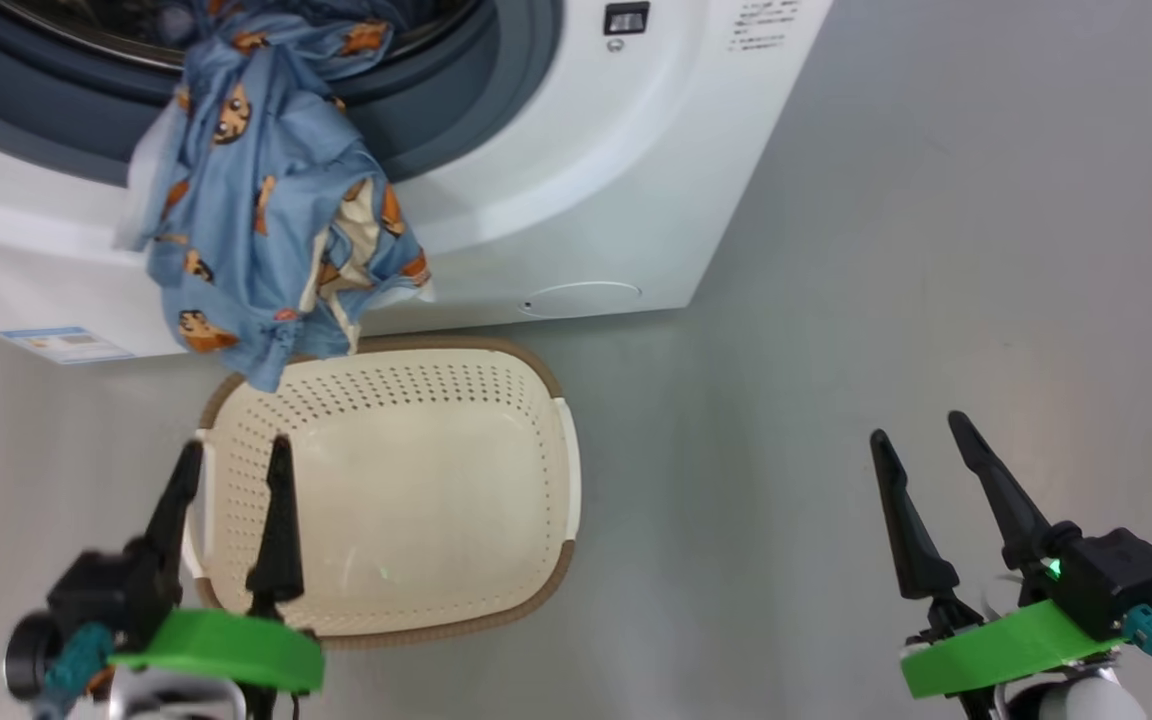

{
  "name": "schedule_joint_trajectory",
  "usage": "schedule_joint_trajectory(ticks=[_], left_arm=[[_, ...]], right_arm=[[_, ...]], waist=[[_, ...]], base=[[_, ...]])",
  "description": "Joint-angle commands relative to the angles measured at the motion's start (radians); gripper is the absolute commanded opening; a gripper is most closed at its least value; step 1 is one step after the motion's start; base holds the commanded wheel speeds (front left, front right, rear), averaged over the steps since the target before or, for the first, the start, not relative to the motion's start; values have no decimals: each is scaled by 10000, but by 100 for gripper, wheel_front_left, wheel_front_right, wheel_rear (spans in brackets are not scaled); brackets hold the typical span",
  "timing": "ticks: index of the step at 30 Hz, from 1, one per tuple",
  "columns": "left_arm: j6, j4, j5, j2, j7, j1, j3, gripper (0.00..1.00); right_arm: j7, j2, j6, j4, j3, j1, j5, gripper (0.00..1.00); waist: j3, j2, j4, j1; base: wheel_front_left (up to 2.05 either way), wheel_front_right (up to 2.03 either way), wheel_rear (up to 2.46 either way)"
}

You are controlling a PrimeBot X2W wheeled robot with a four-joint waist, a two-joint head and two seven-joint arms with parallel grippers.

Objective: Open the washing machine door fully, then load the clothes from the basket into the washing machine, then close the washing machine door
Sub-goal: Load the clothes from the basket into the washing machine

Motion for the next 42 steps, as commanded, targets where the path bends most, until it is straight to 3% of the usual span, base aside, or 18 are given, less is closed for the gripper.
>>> schedule_joint_trajectory(ticks=[1, 27, 42], left_arm=[[-45, 17, 44, 230, 45, -444, 270, 100], [-503, 3580, 45, 786, 202, -4394, 452, 100], [-634, 4734, 132, 881, -106, -5823, 343, 100]], right_arm=[[-48, 27, 16, -222, 305, -227, 84, 100], [-48, 358, 16, -349, 513, -1024, 45, 100], [-48, 404, 16, -424, 662, -1315, -23, 100]], waist=[[200, 0, -215, 1], [1964, 0, -1101, 1], [2702, 0, -1458, 1]], base=[[0, 0, 0], [0, 0, 0], [0, 0, 0]])
